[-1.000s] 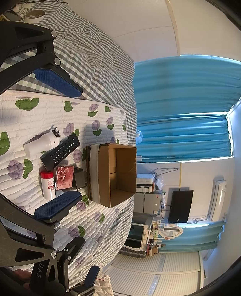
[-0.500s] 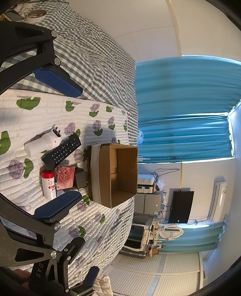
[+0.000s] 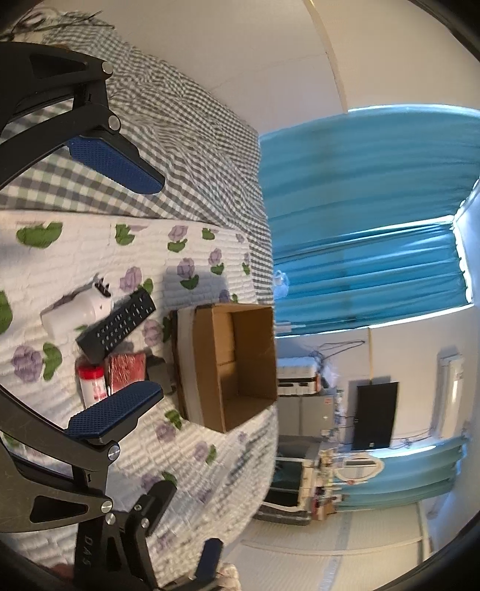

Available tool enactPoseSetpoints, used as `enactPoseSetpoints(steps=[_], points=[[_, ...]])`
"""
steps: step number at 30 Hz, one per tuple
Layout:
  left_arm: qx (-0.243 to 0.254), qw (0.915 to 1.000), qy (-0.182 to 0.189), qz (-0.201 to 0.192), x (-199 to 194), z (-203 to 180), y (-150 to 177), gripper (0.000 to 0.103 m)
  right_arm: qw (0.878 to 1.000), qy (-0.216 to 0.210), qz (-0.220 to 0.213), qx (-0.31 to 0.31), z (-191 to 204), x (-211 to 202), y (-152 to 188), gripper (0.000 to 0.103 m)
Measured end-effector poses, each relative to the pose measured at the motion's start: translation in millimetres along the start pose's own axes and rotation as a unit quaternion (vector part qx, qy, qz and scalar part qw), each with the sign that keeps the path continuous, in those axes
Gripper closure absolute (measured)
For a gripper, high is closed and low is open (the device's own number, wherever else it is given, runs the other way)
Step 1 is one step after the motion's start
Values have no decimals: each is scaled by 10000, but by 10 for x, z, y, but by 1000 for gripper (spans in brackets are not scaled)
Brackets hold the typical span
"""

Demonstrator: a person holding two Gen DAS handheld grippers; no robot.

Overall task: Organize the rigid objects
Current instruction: 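Grasp the white plug-in device with the left gripper and lift it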

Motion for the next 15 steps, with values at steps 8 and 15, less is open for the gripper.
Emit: enactPoseSetpoints(steps=[8,15], points=[[-465,9898,17,1347,752,145,577,13,9977,-226,634,18,211,517,380,0],[-585,9673,-86,2468,1291,104,1126,28,9952,-409,894,-7,287,687,534,0]])
Point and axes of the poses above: each gripper's, at about its wrist camera, not at the fingertips, and x roughly the way its jaws point, z to its left, y to its underside, the point moved 7 cm from there along x, roughly the way its jaws point, and after that the axes turned 15 degrees about y, right-handed, at the moved point
